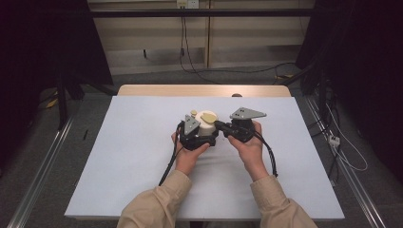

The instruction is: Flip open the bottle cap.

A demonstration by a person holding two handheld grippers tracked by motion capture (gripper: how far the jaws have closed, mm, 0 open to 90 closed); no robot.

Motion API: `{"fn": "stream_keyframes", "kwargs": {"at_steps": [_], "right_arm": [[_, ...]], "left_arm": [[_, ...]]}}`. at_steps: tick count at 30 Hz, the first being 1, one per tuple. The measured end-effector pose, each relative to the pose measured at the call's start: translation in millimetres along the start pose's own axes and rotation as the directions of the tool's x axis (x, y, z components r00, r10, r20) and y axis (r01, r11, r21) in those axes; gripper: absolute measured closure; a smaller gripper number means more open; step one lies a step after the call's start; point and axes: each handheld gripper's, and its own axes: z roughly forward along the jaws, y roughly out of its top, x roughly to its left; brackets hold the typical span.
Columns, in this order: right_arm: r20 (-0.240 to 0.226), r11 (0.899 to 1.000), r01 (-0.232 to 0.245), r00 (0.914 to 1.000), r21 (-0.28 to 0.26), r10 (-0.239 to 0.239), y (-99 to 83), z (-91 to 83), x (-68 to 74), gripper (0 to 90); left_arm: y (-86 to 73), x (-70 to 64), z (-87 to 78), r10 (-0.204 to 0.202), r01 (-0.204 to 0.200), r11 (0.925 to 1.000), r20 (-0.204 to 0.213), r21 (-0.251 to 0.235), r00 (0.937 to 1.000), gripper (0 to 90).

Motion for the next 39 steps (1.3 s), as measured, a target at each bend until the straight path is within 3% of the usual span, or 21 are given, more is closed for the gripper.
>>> {"fn": "stream_keyframes", "kwargs": {"at_steps": [39], "right_arm": [[0.003,1.0,0.0,1.0,-0.016,0.0,2.8,0.0,-0.6,90.0]], "left_arm": [[0.4,-0.1,-0.1,0.009,-0.009,0.9999,-0.003,0.004,1.0,5.1]]}}
